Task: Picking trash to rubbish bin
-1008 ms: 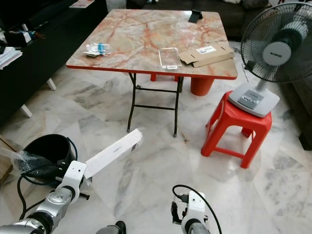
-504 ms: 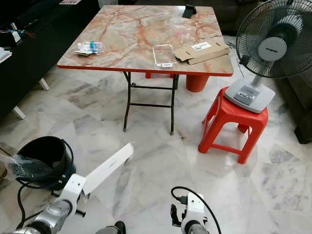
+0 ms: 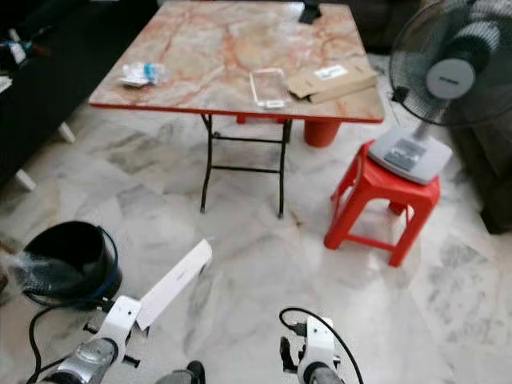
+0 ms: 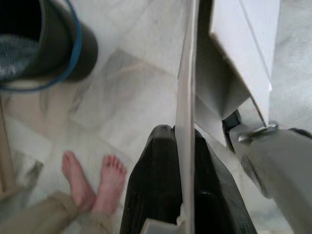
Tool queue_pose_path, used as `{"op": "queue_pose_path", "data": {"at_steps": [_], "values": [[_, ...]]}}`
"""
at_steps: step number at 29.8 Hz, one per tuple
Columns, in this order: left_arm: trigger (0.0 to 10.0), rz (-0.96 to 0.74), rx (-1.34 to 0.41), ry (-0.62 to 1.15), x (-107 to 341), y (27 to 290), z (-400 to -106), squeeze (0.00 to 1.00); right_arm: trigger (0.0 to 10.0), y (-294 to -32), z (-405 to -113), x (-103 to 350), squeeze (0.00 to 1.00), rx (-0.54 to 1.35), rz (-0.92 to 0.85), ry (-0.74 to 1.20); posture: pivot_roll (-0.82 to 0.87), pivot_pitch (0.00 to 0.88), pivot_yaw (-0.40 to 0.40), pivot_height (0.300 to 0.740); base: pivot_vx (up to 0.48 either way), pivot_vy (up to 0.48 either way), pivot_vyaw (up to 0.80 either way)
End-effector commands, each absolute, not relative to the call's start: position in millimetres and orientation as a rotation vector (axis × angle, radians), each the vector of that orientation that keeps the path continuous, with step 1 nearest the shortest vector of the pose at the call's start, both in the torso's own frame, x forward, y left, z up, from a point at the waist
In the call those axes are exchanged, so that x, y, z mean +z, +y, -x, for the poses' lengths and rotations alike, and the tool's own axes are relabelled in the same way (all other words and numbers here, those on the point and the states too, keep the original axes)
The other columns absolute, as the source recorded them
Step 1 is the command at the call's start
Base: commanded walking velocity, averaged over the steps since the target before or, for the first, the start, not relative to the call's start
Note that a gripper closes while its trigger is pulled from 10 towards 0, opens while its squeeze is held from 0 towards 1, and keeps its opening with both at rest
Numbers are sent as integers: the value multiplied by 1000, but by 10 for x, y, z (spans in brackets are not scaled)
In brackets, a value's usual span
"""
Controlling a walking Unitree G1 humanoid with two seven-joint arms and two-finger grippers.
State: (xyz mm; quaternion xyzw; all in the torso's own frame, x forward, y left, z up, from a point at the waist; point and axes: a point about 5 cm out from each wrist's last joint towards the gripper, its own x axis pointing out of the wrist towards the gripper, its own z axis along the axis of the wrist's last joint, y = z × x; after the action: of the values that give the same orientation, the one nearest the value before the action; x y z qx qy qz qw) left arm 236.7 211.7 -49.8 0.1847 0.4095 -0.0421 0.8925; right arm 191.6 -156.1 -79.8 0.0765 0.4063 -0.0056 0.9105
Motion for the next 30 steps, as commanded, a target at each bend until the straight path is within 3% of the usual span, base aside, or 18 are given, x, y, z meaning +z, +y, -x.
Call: {"op": "queue_pose_path", "data": {"at_steps": [1, 9, 30], "values": [[10000, -365, -66, 875, -544, 2145, -2291, 0, 10000, -1542, -1870, -824, 0, -9, -150, 857, 106, 114, 17, 740, 0, 0, 800], [10000, -356, -87, 880, -572, 2098, -2260, 0, 10000, -1529, -1836, -840, 0, 0, -150, 866, 99, 102, 24, 740, 0, 0, 188], [10000, -355, -135, 898, -620, 2015, -2207, 0, 10000, -1520, -1822, -846, 0, -2, -149, 866, 97, 72, 27, 740, 0, 0, 454]]}}
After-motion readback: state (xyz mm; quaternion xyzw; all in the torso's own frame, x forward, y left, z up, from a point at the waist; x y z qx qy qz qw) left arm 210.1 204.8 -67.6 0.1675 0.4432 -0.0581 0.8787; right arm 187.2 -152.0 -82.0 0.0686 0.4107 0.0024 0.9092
